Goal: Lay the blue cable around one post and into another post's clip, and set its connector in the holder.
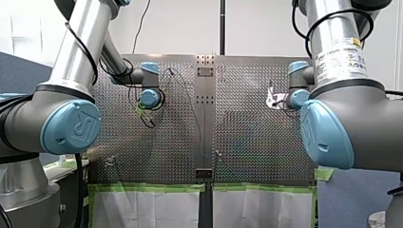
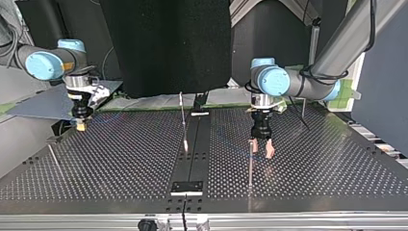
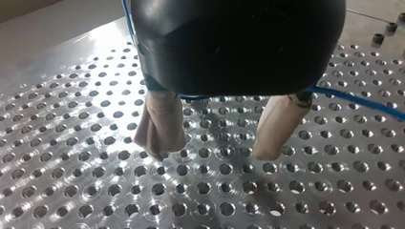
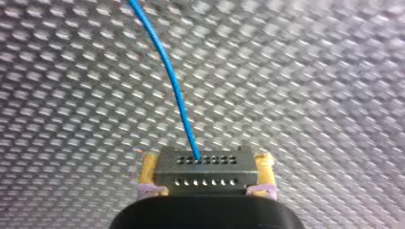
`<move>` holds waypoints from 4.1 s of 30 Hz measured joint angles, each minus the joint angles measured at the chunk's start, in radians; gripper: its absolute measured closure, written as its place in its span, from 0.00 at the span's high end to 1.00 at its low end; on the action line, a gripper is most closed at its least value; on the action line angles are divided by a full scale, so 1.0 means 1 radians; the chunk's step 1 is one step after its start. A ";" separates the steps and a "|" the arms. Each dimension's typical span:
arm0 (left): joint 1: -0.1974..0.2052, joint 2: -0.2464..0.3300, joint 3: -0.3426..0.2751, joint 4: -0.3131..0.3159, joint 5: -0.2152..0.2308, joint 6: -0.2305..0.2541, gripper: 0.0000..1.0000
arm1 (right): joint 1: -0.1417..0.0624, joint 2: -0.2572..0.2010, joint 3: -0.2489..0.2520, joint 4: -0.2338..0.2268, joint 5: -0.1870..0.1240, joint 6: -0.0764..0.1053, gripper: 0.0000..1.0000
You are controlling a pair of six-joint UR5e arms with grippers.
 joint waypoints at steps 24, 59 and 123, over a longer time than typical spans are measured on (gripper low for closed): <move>0.003 0.000 0.000 -0.001 0.003 -0.006 0.99 | -0.086 -0.047 0.029 -0.072 -0.076 0.005 0.00; 0.000 0.000 0.000 -0.006 0.003 0.001 0.99 | -0.171 -0.011 -0.101 0.134 -0.150 -0.055 0.00; 0.003 0.000 0.000 -0.012 -0.003 0.015 0.99 | -0.224 0.051 -0.168 0.132 -0.359 -0.058 0.00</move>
